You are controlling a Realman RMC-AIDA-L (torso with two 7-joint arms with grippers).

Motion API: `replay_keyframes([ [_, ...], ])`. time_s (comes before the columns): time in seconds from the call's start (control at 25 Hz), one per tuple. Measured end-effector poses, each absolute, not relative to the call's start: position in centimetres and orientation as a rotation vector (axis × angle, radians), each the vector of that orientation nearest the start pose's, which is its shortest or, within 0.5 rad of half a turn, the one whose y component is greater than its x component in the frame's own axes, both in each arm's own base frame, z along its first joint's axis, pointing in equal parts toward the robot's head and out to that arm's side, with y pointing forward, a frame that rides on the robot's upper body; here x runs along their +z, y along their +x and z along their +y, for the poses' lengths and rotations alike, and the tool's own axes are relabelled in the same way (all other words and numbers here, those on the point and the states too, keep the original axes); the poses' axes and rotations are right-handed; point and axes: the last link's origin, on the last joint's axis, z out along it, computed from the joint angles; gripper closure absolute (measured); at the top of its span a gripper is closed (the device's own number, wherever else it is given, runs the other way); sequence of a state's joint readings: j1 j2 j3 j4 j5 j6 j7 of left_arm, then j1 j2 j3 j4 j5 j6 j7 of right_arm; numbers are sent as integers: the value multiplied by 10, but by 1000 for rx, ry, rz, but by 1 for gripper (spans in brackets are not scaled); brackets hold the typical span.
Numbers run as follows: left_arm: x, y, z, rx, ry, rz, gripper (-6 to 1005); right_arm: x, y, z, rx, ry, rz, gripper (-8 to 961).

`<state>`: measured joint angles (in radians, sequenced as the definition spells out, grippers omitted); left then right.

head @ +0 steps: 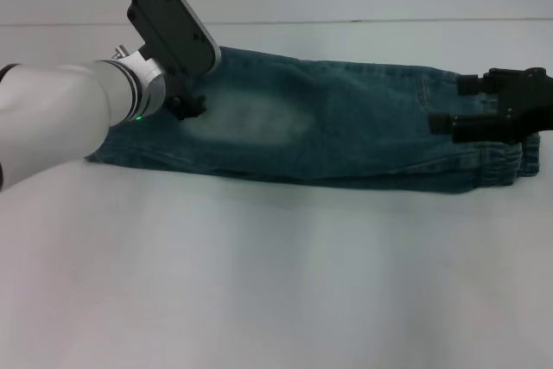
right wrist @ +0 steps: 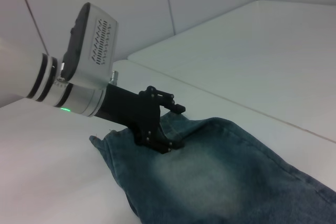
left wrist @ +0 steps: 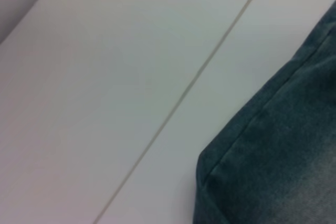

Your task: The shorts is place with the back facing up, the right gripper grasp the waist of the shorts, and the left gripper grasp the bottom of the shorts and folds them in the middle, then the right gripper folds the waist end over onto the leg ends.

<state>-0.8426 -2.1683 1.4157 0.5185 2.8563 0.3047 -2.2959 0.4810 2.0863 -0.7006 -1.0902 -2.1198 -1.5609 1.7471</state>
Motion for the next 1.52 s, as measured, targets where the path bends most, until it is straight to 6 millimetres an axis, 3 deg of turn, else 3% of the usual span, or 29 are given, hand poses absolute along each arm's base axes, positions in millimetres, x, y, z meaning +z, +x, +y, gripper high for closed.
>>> replay_keyframes([
  [0.68, -63, -230, 461, 385, -2157, -182, 237, 66, 254, 346, 439, -2590, 718, 29],
  [1.0, -57, -221, 468, 351, -2099, -82, 238, 66, 254, 346, 439, -2592, 716, 28],
  [1.52, -37, -232, 473, 329, -2056, -183, 237, 66, 250, 349, 440, -2599, 700, 29],
])
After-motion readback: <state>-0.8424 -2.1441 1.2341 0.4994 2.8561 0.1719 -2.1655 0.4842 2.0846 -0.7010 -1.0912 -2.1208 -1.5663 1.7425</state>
